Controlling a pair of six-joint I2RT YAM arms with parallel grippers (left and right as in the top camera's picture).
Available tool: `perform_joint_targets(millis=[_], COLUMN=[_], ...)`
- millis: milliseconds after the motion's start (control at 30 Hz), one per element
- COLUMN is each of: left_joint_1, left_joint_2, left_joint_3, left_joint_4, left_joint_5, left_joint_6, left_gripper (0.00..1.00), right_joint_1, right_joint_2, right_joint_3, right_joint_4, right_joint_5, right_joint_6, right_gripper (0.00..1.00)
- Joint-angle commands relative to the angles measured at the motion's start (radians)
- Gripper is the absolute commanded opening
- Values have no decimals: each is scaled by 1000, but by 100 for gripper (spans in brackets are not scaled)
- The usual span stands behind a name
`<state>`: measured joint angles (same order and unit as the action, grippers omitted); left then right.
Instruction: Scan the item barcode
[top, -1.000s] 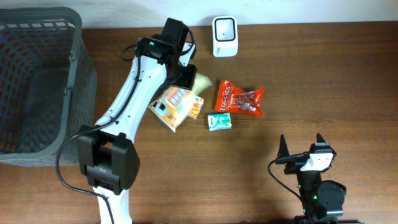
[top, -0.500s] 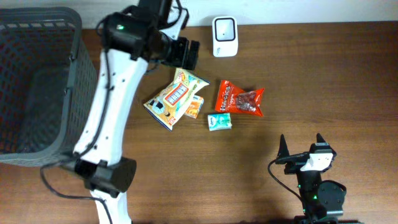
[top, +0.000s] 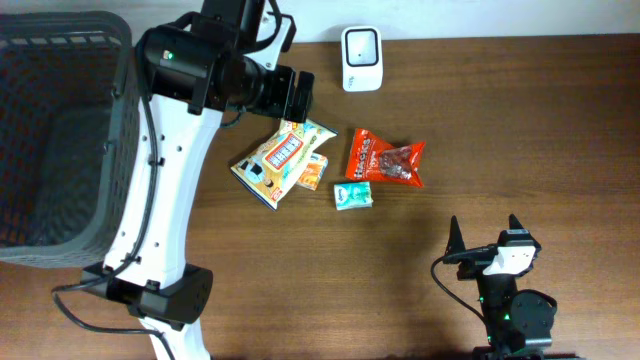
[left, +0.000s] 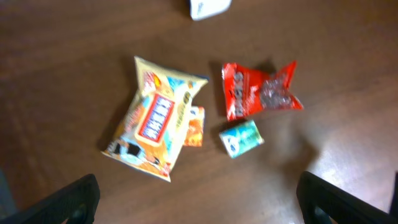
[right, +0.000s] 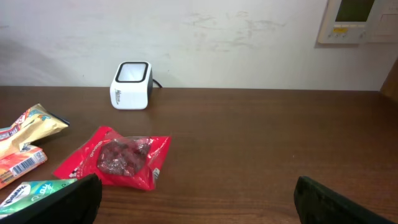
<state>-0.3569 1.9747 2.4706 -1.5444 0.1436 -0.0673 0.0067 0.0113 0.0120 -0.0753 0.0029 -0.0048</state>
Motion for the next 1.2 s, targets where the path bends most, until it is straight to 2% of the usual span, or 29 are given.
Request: perform_joint_targets(millis=[0,567,633,667,933,1167], left_joint_1=[-28,-195,-214,-220,-222,-222], left_joint_2=[7,7,7,7,7,7], left_joint_3=[-46,-280,-329,-349,-442,-542], left_joint_4=[-9,141,184,205,341,475], left_joint_5=[44,43,43,42,-111,-123], left_joint_6=[8,8,8,9,9,16], left_gripper=[99,99,79,75,95,91], right_joint_1=[6,6,6,6,6,6], right_joint_2=[-4,-2,-2,-2,-2,-2], right_joint_3=[-6,-6,-6,-6,-6,-6], right_joint_4=[-6,-6,-6,-6,-6,-6], right_joint_5=[6,6,6,6,6,6], right_joint_6=[-6,-6,-6,-6,-6,-6], right_gripper=[98,98,98,98,98,98])
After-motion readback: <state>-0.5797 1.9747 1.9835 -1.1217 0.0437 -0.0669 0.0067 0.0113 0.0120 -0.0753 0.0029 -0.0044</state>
